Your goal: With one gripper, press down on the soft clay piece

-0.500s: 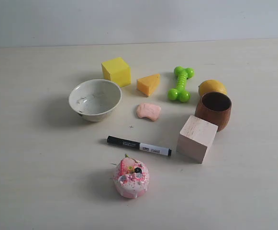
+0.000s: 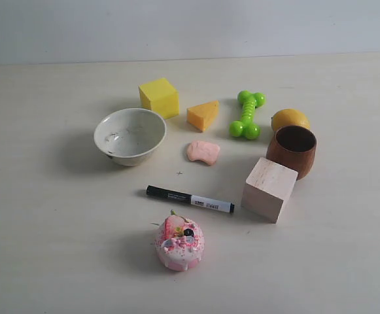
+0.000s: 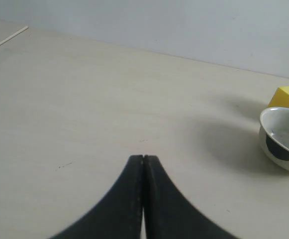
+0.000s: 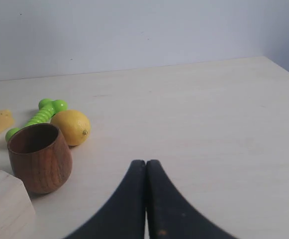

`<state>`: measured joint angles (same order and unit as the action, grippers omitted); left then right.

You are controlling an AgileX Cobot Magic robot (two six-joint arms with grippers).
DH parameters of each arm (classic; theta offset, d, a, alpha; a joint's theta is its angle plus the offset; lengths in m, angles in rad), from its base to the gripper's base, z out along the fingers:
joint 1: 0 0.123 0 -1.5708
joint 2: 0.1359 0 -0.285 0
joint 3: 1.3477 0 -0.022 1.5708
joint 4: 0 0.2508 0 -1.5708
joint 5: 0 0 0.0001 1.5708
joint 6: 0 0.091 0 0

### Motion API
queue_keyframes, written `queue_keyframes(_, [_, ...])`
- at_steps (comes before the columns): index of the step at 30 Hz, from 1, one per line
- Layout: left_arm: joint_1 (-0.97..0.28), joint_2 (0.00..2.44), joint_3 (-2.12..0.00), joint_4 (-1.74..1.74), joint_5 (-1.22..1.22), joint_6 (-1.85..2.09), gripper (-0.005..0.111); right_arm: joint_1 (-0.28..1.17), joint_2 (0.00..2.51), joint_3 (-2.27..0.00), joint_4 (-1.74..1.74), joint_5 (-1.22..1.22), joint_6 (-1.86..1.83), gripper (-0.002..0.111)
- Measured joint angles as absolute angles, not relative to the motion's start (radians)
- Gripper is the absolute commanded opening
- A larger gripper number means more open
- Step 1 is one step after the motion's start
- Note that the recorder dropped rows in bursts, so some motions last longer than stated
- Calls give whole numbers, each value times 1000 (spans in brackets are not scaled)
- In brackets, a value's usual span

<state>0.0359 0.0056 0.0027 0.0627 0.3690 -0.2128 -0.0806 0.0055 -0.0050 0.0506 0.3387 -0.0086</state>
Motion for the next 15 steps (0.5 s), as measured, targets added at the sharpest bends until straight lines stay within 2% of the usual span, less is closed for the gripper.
queue_keyframes(11, [36,6,3,71,367,-205,0,-81,6,-5,51,339,-9,0])
queue_keyframes(15, [36,6,3,71,297,-202,0,-81,6,-5,51,339,-9,0])
